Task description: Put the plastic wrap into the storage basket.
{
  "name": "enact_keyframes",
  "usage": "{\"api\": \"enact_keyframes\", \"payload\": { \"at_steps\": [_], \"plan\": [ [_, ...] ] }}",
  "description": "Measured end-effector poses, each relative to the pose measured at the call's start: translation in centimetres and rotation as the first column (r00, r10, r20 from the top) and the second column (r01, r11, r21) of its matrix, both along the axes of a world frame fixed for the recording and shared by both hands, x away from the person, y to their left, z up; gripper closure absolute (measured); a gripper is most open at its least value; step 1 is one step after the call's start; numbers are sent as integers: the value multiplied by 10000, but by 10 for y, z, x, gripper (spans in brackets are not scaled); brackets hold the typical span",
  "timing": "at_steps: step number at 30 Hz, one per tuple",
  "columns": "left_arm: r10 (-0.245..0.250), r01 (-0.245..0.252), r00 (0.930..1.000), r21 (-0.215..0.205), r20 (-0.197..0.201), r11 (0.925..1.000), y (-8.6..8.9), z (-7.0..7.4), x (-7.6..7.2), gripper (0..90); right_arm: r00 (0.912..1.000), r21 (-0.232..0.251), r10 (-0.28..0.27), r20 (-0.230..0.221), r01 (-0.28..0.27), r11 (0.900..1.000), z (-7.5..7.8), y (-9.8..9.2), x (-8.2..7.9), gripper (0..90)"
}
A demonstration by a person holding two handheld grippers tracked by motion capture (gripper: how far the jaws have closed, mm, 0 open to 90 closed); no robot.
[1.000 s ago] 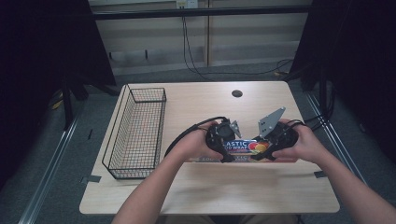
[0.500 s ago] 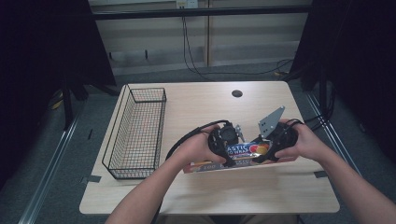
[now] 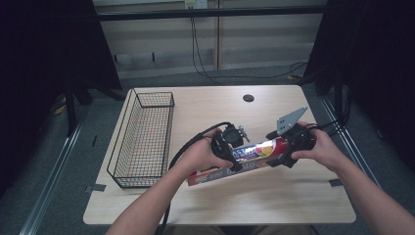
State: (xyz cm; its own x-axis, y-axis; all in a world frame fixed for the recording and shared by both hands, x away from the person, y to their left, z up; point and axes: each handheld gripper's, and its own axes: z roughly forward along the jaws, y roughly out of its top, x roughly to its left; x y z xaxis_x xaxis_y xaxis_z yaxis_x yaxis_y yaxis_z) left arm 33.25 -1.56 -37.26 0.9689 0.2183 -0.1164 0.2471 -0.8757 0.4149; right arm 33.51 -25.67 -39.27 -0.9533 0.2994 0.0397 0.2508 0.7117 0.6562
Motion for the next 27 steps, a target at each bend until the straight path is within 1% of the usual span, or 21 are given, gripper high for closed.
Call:
{"api": "enact_keyframes", "payload": {
  "at_steps": [1, 2, 3, 4, 5, 6, 7, 8, 10, 13, 14, 15, 17, 18, 19, 20, 22, 24, 25, 26, 27],
  "plan": [
    [-22, 20, 9999, 169, 125, 9999, 2, 2, 1, 434, 9998, 30, -219, -31, 219, 9998, 0, -3, 2, 0],
    [123, -125, 9998, 151, 137, 9998, 3, 2, 1, 435, 9988, 214, -482, 49, 481, 9986, 2, -8, 5, 0],
    [211, -211, 9998, 179, -39, 9996, 6, 3, 3, 434, 9972, 399, -743, -42, 744, 9964, 4, -11, 7, 0],
    [455, -455, 9990, 35, -6, 9990, 7, 3, 1, 434, 9963, 500, -863, -39, 864, 9950, 6, -14, 7, 0],
    [395, -396, 9992, 134, 43, 9991, 10, 5, 3, 434, 9951, 598, -985, -36, 985, 9933, 8, -17, 8, 0],
    [511, -511, 9987, 81, -18, 9987, 12, 5, 4, 434, 9938, 649, -1112, -33, 1112, 9917, 9, -19, 9, 0],
    [641, -641, 9979, 184, 13, 9978, 14, 6, 5, 434, 9914, 641, -1310, 38, 1305, 9894, 10, -22, 9, 0],
    [743, -744, 9972, 191, 66, 9970, 16, 6, 6, 434, 9895, 666, -1441, 104, 1431, 9875, 11, -24, 9, 0],
    [1012, -1013, 9949, 239, 61, 9946, 20, 7, 8, 434, 9860, 641, -1656, 170, 1642, 9843, 12, -26, 9, 0],
    [1432, -1431, 9897, 230, -31, 9894, 27, 8, 12, 434, 9802, 747, -1974, 165, 1957, 9778, 12, -29, 9, 0],
    [1458, -1458, 9893, 258, 26, 9890, 30, 9, 14, 434, 9795, 640, -2004, 185, 1988, 9779, 12, -29, 8, 0],
    [1633, -1632, 9866, 233, -27, 9863, 32, 9, 16, 434, 9780, 588, -2070, 271, 2051, 9770, 12, -28, 8, 0],
    [1818, -1818, 9833, 256, 46, 9830, 37, 10, 19, 434, 9767, 453, -2126, 294, 2112, 9764, 11, -28, 8, 0],
    [1961, -1961, 9806, 275, 11, 9802, 40, 11, 20, 434, 9762, 476, -2149, 297, 2133, 9758, 10, -28, 8, 0],
    [2169, -2168, 9762, 324, 15, 9757, 42, 11, 21, 434, 9756, 443, -2179, 270, 2166, 9753, 10, -28, 8, 0],
    [2142, -2143, 9768, 376, 72, 9760, 44, 12, 23, 434, 9745, 486, -2229, 271, 2214, 9740, 10, -28, 8, 0],
    [2534, -2535, 9673, 388, 71, 9665, 49, 13, 25, 434, 9721, 633, -2339, 166, 2324, 9706, 9, -28, 7, 0],
    [2800, -2806, 9598, 327, 198, 9593, 52, 14, 25, 435, 9707, 555, -2393, 230, 2378, 9697, 9, -28, 6, 0],
    [2978, -2979, 9546, 274, 90, 9542, 54, 15, 27, 436, 9701, 529, -2413, 274, 2397, 9694, 9, -28, 6, 0],
    [3095, -3092, 9509, 367, -20, 9503, 57, 17, 28, 435, 9692, 566, -2448, 263, 2431, 9684, 9, -28, 6, 0],
    [3222, -3223, 9466, 214, 65, 9464, 58, 17, 28, 436, 9683, 585, -2488, 241, 2471, 9672, 9, -29, 6, 0]
  ]
}}
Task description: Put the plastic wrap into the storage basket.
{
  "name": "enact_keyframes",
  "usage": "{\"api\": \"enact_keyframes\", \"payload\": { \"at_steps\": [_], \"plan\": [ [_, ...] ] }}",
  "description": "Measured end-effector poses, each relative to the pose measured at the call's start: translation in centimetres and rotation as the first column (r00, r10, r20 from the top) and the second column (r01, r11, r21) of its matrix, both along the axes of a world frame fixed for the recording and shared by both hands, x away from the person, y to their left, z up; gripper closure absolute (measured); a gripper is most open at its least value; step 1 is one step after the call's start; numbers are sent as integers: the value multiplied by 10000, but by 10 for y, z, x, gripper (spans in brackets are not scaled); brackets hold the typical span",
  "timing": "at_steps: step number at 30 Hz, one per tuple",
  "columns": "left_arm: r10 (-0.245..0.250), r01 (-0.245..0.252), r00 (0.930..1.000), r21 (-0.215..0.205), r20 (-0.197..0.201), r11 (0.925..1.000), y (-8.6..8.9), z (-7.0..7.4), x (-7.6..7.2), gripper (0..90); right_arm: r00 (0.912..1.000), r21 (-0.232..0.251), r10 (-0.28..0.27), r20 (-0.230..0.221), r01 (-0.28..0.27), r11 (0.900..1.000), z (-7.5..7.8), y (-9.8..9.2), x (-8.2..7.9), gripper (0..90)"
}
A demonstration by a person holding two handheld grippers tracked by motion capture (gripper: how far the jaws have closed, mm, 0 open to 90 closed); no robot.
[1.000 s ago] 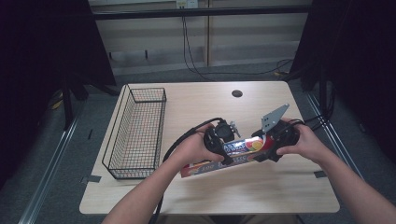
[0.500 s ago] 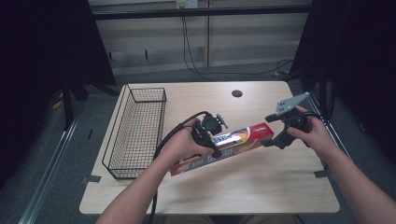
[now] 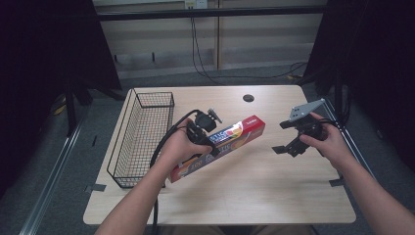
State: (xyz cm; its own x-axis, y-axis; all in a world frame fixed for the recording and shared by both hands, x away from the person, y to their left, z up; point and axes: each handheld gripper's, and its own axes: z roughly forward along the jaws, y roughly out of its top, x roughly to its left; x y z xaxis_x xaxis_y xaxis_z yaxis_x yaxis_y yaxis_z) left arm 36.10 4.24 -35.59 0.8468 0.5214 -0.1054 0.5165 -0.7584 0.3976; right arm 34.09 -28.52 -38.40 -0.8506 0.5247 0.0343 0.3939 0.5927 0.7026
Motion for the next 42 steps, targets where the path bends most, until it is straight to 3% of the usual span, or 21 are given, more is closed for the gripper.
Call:
{"api": "enact_keyframes", "payload": {
  "at_steps": [9, 17, 18, 19, 25, 32, 33, 35, 37, 40, 41, 42],
  "plan": [
    [879, -879, 9961, -42, 47, 9961, 17, 8, 8, 436, 10000, -27, -61, 55, 62, 10000, 1, 2, -2, 0],
    [1938, -1938, 9807, -2, 262, 9810, 38, 16, 12, 436, 9999, -126, -150, 81, 151, 9998, 0, 2, -4, 0],
    [2078, -2079, 9778, -4, 281, 9781, 41, 17, 12, 436, 9999, -77, -132, 52, 133, 9999, 0, 2, -4, 0],
    [2401, -2397, 9702, -160, 333, 9707, 43, 18, 12, 436, 9999, -42, -131, 24, 131, 9999, 0, 2, -4, 0],
    [2828, -2826, 9583, -90, 406, 9592, 61, 23, 14, 436, 9998, 43, -185, 72, 184, 9998, -1, 4, -5, 0],
    [3670, -3665, 9293, -177, 415, 9302, 80, 22, 15, 436, 9999, 32, -158, 28, 158, 9999, -2, 6, -6, 0],
    [3634, -3636, 9300, -68, 545, 9315, 83, 22, 16, 436, 9999, 60, -152, 24, 151, 9999, -2, 6, -6, 0],
    [3914, -3916, 9191, -60, 456, 9201, 87, 21, 16, 436, 9999, 92, -144, 50, 143, 9999, -2, 5, -6, 0],
    [4008, -4008, 9148, -102, 496, 9161, 93, 20, 16, 436, 9998, 111, -173, 60, 172, 9998, -2, 5, -6, 0],
    [4273, -4275, 9031, -47, 424, 9040, 99, 19, 17, 435, 9999, 144, -162, 52, 161, 9998, -3, 5, -6, 0],
    [4262, -4266, 9032, -27, 505, 9044, 102, 19, 18, 435, 9999, 146, -137, 13, 136, 9998, -3, 5, -6, 0],
    [4539, -4538, 8903, -109, 357, 8910, 104, 18, 18, 436, 9999, 121, -149, -1, 149, 9998, -2, 4, -7, 0]
  ]
}}
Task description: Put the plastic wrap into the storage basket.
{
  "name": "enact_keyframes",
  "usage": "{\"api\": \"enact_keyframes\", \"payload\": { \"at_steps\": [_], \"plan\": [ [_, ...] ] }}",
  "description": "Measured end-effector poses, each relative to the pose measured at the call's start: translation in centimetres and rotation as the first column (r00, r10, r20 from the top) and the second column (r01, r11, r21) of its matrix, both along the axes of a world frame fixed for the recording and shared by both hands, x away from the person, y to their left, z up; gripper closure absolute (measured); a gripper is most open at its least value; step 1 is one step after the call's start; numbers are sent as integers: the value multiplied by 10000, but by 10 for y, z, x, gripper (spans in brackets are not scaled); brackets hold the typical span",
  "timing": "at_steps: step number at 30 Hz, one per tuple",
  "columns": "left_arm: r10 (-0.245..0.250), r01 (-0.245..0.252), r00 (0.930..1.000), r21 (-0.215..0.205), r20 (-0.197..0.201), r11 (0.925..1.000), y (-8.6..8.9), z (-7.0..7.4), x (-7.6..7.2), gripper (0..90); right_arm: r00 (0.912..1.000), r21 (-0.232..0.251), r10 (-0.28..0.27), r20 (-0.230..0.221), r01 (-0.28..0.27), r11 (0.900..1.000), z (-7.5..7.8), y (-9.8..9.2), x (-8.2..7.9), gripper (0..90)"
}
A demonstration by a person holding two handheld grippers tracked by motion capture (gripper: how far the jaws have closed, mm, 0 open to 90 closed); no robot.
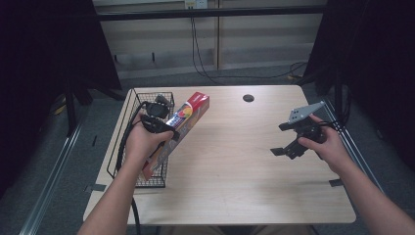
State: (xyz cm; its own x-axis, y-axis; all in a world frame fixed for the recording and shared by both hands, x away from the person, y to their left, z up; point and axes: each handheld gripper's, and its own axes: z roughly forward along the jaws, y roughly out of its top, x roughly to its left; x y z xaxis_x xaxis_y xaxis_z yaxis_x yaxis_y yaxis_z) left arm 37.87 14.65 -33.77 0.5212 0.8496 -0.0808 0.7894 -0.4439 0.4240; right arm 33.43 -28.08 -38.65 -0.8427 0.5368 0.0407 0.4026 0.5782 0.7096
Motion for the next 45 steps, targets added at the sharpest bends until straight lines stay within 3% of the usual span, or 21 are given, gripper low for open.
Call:
{"api": "enact_keyframes", "payload": {
  "at_steps": [7, 17, 25, 28, 35, 42, 45],
  "plan": [
    [816, -816, 9966, 0, 90, 9967, 10, -3, 2, 436, 9999, 20, -84, 77, 84, 10000, 0, -3, 0, 0],
    [1531, -1530, 9881, -47, 176, 9882, 14, -3, 4, 435, 9997, 49, -210, 105, 210, 9998, -2, -5, 1, 0],
    [2300, -2298, 9731, -100, 143, 9732, 23, -3, 7, 435, 9991, 99, -398, 153, 397, 9992, -1, -6, -1, 0],
    [2668, -2666, 9635, -139, 197, 9637, 26, -5, 7, 435, 9990, 122, -411, 194, 409, 9991, -1, -7, -1, 0],
    [3099, -3098, 9507, -100, 91, 9507, 37, -10, 7, 435, 9986, 185, -499, 189, 496, 9986, -1, -10, -3, 0],
    [3646, -3647, 9311, -205, -63, 9309, 46, -19, 6, 435, 9984, 144, -540, 137, 538, 9984, -3, -12, -3, 0],
    [3765, -3767, 9263, -122, -165, 9262, 50, -22, 5, 435, 9985, 114, -516, 161, 514, 9986, -3, -12, -3, 0]
  ]
}}
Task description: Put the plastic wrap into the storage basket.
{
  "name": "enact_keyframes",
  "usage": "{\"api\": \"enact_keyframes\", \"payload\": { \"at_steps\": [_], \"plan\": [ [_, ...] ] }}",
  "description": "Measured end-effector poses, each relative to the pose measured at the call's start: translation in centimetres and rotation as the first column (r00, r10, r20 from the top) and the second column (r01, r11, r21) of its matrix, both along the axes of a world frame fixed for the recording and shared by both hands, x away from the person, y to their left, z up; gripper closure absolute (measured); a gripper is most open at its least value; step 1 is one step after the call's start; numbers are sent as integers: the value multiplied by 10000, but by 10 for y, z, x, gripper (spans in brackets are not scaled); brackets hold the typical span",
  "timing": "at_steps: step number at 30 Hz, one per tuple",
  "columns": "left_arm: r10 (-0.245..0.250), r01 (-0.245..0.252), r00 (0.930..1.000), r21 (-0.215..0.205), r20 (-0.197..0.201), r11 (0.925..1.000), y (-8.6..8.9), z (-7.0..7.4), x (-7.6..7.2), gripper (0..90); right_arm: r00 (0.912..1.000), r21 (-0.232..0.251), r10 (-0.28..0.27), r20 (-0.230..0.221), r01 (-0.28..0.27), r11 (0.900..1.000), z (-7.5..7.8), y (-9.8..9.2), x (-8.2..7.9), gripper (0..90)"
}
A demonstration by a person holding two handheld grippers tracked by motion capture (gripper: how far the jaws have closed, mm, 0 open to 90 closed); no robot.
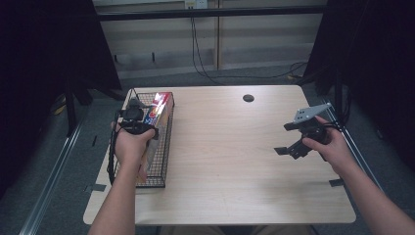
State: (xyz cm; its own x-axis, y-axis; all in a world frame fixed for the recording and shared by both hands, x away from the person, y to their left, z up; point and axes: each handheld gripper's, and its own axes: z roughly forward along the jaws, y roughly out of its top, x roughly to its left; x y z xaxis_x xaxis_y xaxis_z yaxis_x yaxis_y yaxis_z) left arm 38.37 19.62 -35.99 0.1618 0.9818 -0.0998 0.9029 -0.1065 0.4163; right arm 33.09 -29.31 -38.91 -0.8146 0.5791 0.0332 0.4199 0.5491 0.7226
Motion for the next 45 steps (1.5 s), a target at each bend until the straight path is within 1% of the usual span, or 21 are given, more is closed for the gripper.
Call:
{"api": "enact_keyframes", "payload": {
  "at_steps": [3, 6, 8, 10, 12, 14, 16, 20, 26, 29, 33, 36, 39, 42, 45],
  "plan": [
    [251, -250, 9997, -95, 80, 9996, 2, -3, -1, 435, 10000, -28, 15, 10, -15, 10000, 0, 0, 0, 0],
    [388, -387, 9992, -142, 14, 9991, 4, -3, -1, 436, 10000, -4, 65, -4, -65, 10000, -1, 1, 0, 0],
    [428, -428, 9991, 16, 5, 9991, 4, -4, -1, 437, 10000, -31, 31, -35, -31, 10000, -2, 2, 0, 0],
    [593, -594, 9981, 15, 162, 9982, 5, -4, -1, 438, 10000, -62, 27, -9, -27, 10000, -2, 3, 0, 0],
    [708, -708, 9975, -124, 15, 9974, 7, -5, -1, 437, 10000, 34, 64, 7, -64, 10000, -2, 3, 1, 0],
    [760, -761, 9971, 16, 43, 9971, 6, -5, -1, 437, 10000, -30, 63, -9, -63, 10000, -2, 3, 0, 0],
    [963, -963, 9953, -105, 42, 9953, 8, -5, -1, 437, 9999, -18, 103, 11, -103, 9999, -2, 3, 1, 0],
    [1046, -1046, 9945, 33, 47, 9945, 8, -5, -1, 437, 10000, 1, 68, -3, -68, 10000, -1, 3, 1, 0],
    [1139, -1139, 9935, 76, 21, 9935, 7, -8, -3, 436, 10000, -7, 75, 18, -75, 10000, 0, 4, 0, 0],
    [1084, -1082, 9941, 295, -51, 9937, 7, -10, -2, 435, 9999, -17, 123, 10, -123, 9999, -1, 4, 0, 0],
    [1156, -1153, 9932, 198, -131, 9931, 6, -14, -2, 435, 9999, -33, 133, 28, -133, 9999, -1, 5, -1, 0],
    [1176, -1171, 9929, 262, -172, 9928, 7, -18, -2, 434, 9999, -4, 133, 11, -133, 9999, -1, 4, -1, 0],
    [1324, -1319, 9908, 199, -289, 9911, 7, -21, -2, 432, 9999, -8, 130, 4, -130, 9999, -2, 4, -1, 0],
    [1383, -1372, 9898, 326, -353, 9900, 8, -25, -2, 431, 9999, -5, 155, -10, -155, 9999, -3, 4, -1, 0],
    [1361, -1351, 9898, 258, -414, 9905, 9, -28, -2, 429, 9998, 13, 196, -8, -196, 9998, -3, 5, -2, 0]
  ]
}}
